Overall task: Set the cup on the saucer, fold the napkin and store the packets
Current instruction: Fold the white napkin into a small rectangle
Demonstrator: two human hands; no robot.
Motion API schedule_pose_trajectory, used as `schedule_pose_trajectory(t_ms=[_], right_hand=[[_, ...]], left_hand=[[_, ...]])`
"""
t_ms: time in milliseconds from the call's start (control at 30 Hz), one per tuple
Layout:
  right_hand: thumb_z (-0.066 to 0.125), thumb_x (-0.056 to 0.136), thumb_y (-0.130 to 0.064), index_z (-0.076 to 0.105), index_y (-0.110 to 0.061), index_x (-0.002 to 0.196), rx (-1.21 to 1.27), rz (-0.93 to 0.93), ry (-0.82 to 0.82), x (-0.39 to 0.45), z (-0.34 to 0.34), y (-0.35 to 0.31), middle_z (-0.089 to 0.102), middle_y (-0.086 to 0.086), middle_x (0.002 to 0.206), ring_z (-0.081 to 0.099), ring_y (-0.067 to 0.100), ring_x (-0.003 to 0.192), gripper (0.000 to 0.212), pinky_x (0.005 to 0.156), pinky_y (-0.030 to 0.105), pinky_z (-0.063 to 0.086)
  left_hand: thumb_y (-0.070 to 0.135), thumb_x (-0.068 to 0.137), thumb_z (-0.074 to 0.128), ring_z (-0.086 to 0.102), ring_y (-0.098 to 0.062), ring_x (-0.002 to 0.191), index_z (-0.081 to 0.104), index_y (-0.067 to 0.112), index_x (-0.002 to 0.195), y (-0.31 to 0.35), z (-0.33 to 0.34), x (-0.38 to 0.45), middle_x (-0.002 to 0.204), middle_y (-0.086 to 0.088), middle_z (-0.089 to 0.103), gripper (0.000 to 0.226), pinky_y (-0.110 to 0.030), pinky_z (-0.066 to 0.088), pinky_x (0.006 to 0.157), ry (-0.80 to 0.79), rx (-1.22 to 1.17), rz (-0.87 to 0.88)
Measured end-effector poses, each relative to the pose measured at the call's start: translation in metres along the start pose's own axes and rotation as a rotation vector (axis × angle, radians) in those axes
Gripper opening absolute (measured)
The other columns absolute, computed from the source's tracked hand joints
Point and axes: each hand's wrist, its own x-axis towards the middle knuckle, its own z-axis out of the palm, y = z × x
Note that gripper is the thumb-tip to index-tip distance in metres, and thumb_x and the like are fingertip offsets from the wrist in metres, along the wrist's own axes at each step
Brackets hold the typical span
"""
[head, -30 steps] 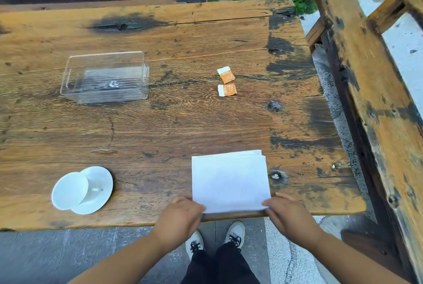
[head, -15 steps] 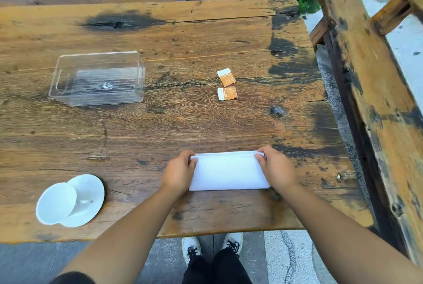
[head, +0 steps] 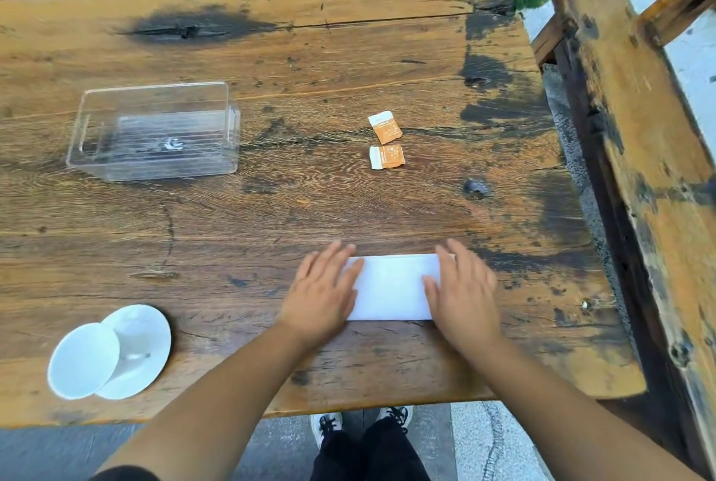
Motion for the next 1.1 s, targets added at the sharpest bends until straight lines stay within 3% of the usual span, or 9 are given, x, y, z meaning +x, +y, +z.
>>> schedule_pose_trajectory(t_ms=[100,167,333,467,667,767,867,967,1100], right_hand=[[0.036,0.09,-0.042,0.052,-0.014,0.131,-0.102,-0.205,-0.159,-0.034,0.013,-0.015,0.052,0.009,0.14,0.047,0.032,0.13,0.052,0.105,0.053,0.037],[0.03,0.091,-0.042,0.053,-0.017,0.131,-0.165,-0.276,-0.22,-0.033,0.015,-0.009,0.052,0.005,0.141,0.044,0.032,0.132,0.053,0.107,0.056,0.033],[0.046,0.088,-0.027,0.052,-0.016,0.131,-0.226,-0.244,-0.196,-0.001,0.003,0.006,0.046,0.011,0.145,0.034,0.038,0.137,0.045,0.111,0.062,0.013],[0.062,0.077,-0.031,0.056,-0.019,0.127,-0.178,-0.573,-0.229,-0.025,-0.004,-0.007,0.054,0.005,0.139,0.043,0.029,0.133,0.051,0.109,0.061,0.024],[0.047,0.081,-0.067,0.051,-0.017,0.133,-0.192,-0.752,-0.349,-0.07,0.001,0.0,0.044,0.007,0.147,0.035,0.026,0.139,0.073,0.109,0.05,0.014],[0.045,0.074,-0.074,0.042,-0.015,0.139,-0.233,-0.814,-0.428,-0.09,0.002,0.006,0.034,0.009,0.152,0.027,0.029,0.141,0.087,0.106,0.051,0.016],[0.065,0.075,-0.056,0.053,-0.019,0.128,-0.208,-0.819,-0.354,-0.11,0.007,0.005,0.048,0.005,0.144,0.038,0.026,0.137,0.066,0.108,0.052,0.019],[0.06,0.085,-0.038,0.06,-0.024,0.107,-0.027,-0.817,-0.213,-0.125,0.011,0.001,0.062,-0.002,0.128,0.047,0.021,0.131,0.026,0.109,0.049,0.027],[0.067,0.078,-0.025,0.066,-0.022,0.097,0.251,-0.714,-0.2,-0.127,0.002,-0.002,0.07,-0.003,0.108,0.064,0.015,0.108,0.018,0.099,0.042,0.048]], left_hand=[[0.042,0.098,0.029,0.003,-0.022,0.146,0.023,0.024,0.147,-0.008,0.006,-0.002,0.159,0.0,0.01,0.052,-0.045,0.002,0.116,-0.278,0.005,0.165],[0.046,0.098,0.023,0.0,-0.02,0.146,0.017,0.025,0.148,-0.011,0.005,-0.006,0.159,0.002,0.004,0.054,-0.042,0.005,0.116,-0.339,0.027,0.139],[0.05,0.095,0.026,0.037,-0.032,0.125,0.034,0.022,0.141,0.015,-0.004,-0.033,0.15,-0.008,0.034,0.054,-0.046,0.034,0.094,-0.343,0.077,-0.039],[0.05,0.087,0.036,0.051,-0.027,0.106,0.057,0.023,0.121,0.038,-0.004,-0.069,0.122,-0.007,0.061,0.048,-0.042,0.047,0.08,-0.253,0.092,-0.048],[0.056,0.088,0.041,0.032,-0.03,0.138,0.054,0.011,0.127,0.026,0.006,-0.1,0.145,-0.012,0.045,0.061,-0.05,0.019,0.108,-0.17,0.095,0.318],[0.066,0.086,0.035,0.036,-0.029,0.136,0.047,0.01,0.134,0.016,0.009,-0.113,0.144,-0.01,0.045,0.075,-0.051,0.028,0.108,-0.233,0.129,0.443],[0.045,0.083,0.055,0.046,-0.028,0.129,0.046,0.015,0.132,0.018,0.012,-0.126,0.14,-0.007,0.052,0.058,-0.044,0.045,0.1,-0.274,0.197,0.494],[0.032,0.075,0.066,0.055,-0.022,0.119,0.059,0.021,0.117,0.021,0.007,-0.126,0.127,0.001,0.062,0.044,-0.036,0.049,0.093,-0.219,0.106,0.51],[0.025,0.076,0.069,0.061,-0.018,0.111,0.067,0.021,0.106,0.017,-0.008,-0.12,0.116,0.002,0.069,0.031,-0.034,0.048,0.093,-0.164,-0.265,0.371]])
